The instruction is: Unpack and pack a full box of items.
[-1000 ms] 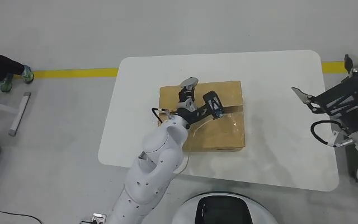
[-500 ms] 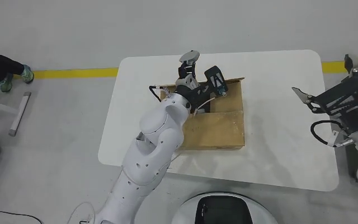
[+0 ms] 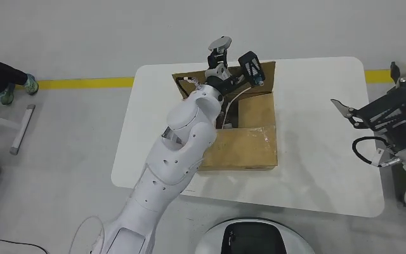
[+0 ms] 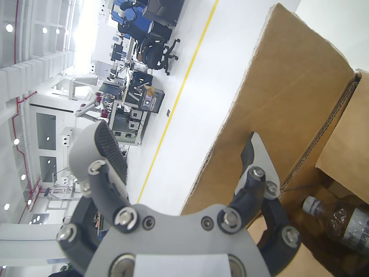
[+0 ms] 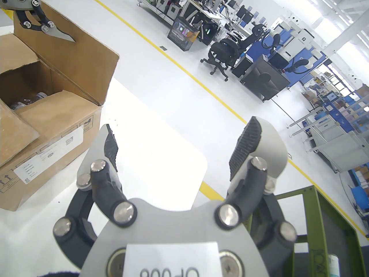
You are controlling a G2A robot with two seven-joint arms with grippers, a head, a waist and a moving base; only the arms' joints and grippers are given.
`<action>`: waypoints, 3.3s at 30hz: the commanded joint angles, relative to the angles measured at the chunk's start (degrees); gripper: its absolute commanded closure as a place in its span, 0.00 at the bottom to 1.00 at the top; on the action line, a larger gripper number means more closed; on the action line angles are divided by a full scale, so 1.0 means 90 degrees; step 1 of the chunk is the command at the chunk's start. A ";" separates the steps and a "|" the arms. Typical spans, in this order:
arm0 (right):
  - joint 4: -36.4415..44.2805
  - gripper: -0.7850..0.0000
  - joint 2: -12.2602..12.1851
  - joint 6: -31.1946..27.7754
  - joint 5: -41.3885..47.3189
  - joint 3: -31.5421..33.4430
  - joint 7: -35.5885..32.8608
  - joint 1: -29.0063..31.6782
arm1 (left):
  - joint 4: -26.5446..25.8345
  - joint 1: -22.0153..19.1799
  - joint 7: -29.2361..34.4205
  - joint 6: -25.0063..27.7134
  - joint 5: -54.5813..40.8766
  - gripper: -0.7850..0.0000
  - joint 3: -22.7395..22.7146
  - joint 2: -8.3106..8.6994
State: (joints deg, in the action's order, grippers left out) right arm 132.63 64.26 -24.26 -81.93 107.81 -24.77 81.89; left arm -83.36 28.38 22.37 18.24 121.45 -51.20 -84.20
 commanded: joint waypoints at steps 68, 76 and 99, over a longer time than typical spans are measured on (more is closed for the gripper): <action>-0.2201 1.00 0.0174 0.0298 0.3780 -0.0918 0.0434 -0.0176 | -0.2871 0.2537 0.0579 0.0700 -0.0371 0.00 -0.2027 0.0017; -0.2574 1.00 0.0060 -0.0993 0.5120 -0.0955 -0.0569 -0.0457 | -0.4289 0.4267 0.0872 0.1558 -0.1638 0.00 -0.3004 0.0176; -0.2830 0.63 -0.0103 -0.1504 0.6151 -0.1424 -0.1592 -0.0869 | -0.4575 0.5049 0.0702 0.0703 -0.1969 0.00 -0.3024 0.0219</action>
State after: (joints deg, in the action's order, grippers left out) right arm 107.28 63.39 -38.07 -26.77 95.28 -38.85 74.61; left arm -124.53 73.82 28.69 24.57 103.73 -78.41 -82.22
